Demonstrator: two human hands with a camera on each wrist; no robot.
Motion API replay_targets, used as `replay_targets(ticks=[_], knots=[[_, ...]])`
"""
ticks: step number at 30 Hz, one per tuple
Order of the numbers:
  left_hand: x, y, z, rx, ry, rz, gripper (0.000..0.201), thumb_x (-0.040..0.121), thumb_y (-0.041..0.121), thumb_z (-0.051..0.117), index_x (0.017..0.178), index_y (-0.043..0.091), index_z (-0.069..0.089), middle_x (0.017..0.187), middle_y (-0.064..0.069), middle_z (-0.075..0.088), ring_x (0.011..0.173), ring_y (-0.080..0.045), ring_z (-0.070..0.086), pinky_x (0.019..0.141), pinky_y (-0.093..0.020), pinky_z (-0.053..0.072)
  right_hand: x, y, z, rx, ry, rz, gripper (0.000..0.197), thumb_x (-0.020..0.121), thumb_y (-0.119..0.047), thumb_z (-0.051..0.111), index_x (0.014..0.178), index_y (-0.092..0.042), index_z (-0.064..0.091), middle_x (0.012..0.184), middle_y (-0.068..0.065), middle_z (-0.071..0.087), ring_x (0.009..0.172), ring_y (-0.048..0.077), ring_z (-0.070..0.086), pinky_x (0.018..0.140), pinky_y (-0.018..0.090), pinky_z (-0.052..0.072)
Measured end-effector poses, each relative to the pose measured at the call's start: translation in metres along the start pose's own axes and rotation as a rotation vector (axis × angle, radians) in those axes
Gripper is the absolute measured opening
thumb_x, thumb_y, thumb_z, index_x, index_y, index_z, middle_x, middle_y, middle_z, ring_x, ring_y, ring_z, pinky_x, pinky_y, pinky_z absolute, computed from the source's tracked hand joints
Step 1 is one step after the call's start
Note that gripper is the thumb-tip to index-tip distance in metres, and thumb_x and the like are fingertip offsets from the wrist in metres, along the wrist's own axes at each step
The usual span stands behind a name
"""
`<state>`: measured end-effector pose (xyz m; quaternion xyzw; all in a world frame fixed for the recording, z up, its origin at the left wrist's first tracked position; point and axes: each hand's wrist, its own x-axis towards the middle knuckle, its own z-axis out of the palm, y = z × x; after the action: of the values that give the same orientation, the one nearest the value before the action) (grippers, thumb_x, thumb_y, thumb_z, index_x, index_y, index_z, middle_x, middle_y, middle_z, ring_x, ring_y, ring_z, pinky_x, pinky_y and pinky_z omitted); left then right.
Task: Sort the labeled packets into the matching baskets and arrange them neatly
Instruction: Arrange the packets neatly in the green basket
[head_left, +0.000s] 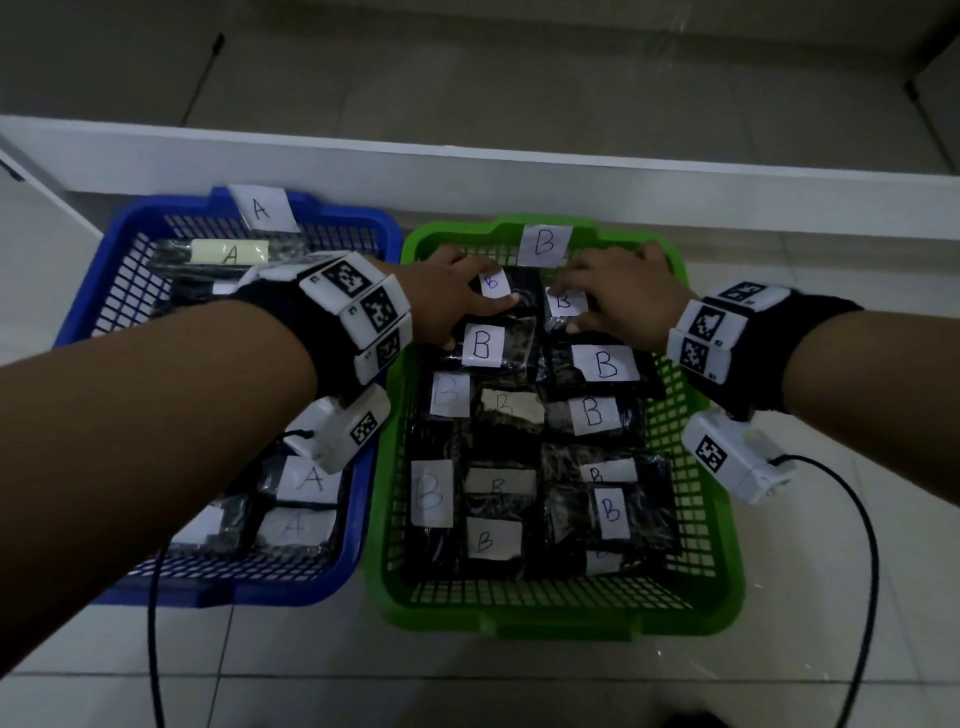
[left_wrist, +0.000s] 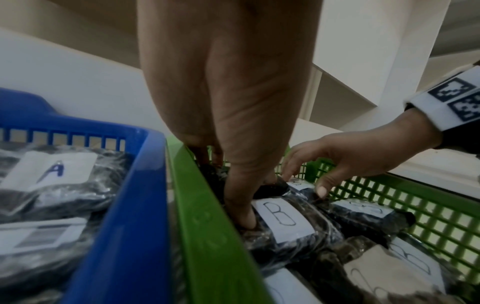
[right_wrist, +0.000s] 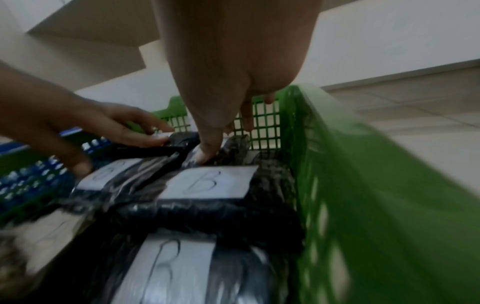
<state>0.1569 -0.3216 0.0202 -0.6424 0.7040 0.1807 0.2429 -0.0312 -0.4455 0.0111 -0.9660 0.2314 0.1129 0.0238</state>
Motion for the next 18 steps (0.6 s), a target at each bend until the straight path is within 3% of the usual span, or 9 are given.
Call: replay_targets(ticks=[2,4,7,10,12,14,18], knots=[[-0.002,-0.001,0.0,-0.018,0.01,0.004,0.086,0.088,0.028,0.063,0.147,0.044,0.003,0.158,0.0,-0.006,0.143,-0.034,0.0,0.114,-0.053,0.022,-0.001,0.004,-0.004,0.108,-0.011,0.058,0.049,0.082,-0.044,0.064,0.128,-0.032,0.052,0.132,-0.004,0.052,0.123,0.023,0.046,0.101,0.044,0.026],[-0.005,-0.002,0.0,-0.064,0.032,0.009,0.087,0.087,0.028,0.064,0.148,0.042,0.004,0.159,0.0,-0.004,0.144,-0.032,0.003,0.115,-0.05,0.022,-0.004,0.012,-0.012,0.341,0.105,0.121,0.036,0.087,-0.031,0.063,0.122,-0.026,0.058,0.124,0.001,0.059,0.111,0.02,0.054,0.101,0.04,0.035],[-0.014,-0.003,-0.003,-0.212,0.148,0.004,0.079,0.084,0.028,0.066,0.148,0.031,0.02,0.155,-0.005,0.015,0.141,-0.026,0.018,0.113,-0.039,0.027,-0.01,0.029,-0.028,0.506,0.218,0.225,0.022,0.088,-0.009,0.058,0.108,-0.013,0.067,0.108,0.009,0.068,0.091,0.018,0.059,0.084,0.024,0.042],[-0.021,-0.006,-0.001,-0.288,0.277,0.012,0.061,0.078,0.029,0.073,0.132,0.023,0.045,0.133,-0.007,0.04,0.123,-0.025,0.039,0.101,-0.037,0.039,-0.017,0.033,-0.036,0.441,0.015,0.186,0.016,0.083,-0.017,0.067,0.098,-0.012,0.07,0.097,0.006,0.07,0.082,0.014,0.059,0.07,0.023,0.043],[-0.025,-0.005,0.003,-0.258,0.293,0.016,0.052,0.075,0.03,0.075,0.122,0.023,0.053,0.123,-0.005,0.045,0.116,-0.024,0.043,0.095,-0.039,0.043,-0.021,0.023,-0.034,0.375,-0.184,0.097,0.022,0.079,-0.028,0.072,0.096,-0.014,0.07,0.092,0.0,0.069,0.077,0.01,0.058,0.063,0.02,0.042],[-0.027,-0.003,0.006,-0.232,0.292,0.01,0.044,0.075,0.031,0.075,0.116,0.024,0.059,0.119,-0.003,0.045,0.113,-0.023,0.045,0.092,-0.04,0.045,-0.024,0.012,-0.026,0.236,-0.314,0.024,0.03,0.076,-0.036,0.074,0.096,-0.015,0.067,0.09,-0.002,0.067,0.078,0.013,0.057,0.065,0.023,0.041],[-0.025,0.0,0.003,-0.186,0.295,0.007,0.04,0.074,0.032,0.076,0.111,0.023,0.065,0.113,-0.003,0.047,0.11,-0.023,0.046,0.089,-0.039,0.045,-0.027,0.005,-0.009,0.12,-0.325,-0.004,0.039,0.072,-0.041,0.076,0.093,-0.014,0.057,0.089,0.002,0.061,0.081,0.02,0.054,0.065,0.028,0.039]])
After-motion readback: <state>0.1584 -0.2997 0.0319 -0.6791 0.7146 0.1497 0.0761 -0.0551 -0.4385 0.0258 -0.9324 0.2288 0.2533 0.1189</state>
